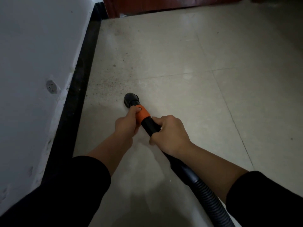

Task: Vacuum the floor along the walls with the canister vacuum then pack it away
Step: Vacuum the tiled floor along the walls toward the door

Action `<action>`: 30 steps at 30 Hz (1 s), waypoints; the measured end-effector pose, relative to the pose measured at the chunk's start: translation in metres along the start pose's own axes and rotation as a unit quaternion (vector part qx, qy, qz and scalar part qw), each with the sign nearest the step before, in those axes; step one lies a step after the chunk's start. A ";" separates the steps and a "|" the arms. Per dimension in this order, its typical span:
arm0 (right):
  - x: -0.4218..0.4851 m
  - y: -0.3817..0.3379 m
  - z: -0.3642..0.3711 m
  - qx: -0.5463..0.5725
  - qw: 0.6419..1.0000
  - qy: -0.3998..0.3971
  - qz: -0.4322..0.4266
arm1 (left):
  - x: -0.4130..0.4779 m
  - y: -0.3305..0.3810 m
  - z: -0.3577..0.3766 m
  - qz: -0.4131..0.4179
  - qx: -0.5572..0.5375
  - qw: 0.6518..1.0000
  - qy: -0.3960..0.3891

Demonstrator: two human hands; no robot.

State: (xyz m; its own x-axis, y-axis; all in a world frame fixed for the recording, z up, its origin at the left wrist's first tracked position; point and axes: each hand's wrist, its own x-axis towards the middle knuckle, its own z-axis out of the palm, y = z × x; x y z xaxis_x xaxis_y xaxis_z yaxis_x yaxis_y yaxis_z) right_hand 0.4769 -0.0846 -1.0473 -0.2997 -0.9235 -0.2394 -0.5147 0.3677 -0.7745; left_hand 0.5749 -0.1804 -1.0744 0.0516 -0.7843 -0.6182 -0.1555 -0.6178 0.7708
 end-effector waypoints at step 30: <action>0.056 0.028 -0.054 0.000 0.984 0.150 0.096 | 0.036 0.038 0.113 -0.054 -0.068 0.985 -0.152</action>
State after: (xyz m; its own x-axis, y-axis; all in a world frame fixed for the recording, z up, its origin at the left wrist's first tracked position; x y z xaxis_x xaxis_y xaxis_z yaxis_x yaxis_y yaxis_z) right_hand 0.4025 -0.1198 -1.0510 -0.6152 -0.7634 -0.1970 -0.4252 0.5316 -0.7325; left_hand 0.4592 -0.2258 -1.0852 -0.2406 -0.6734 -0.6991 -0.0300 -0.7147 0.6988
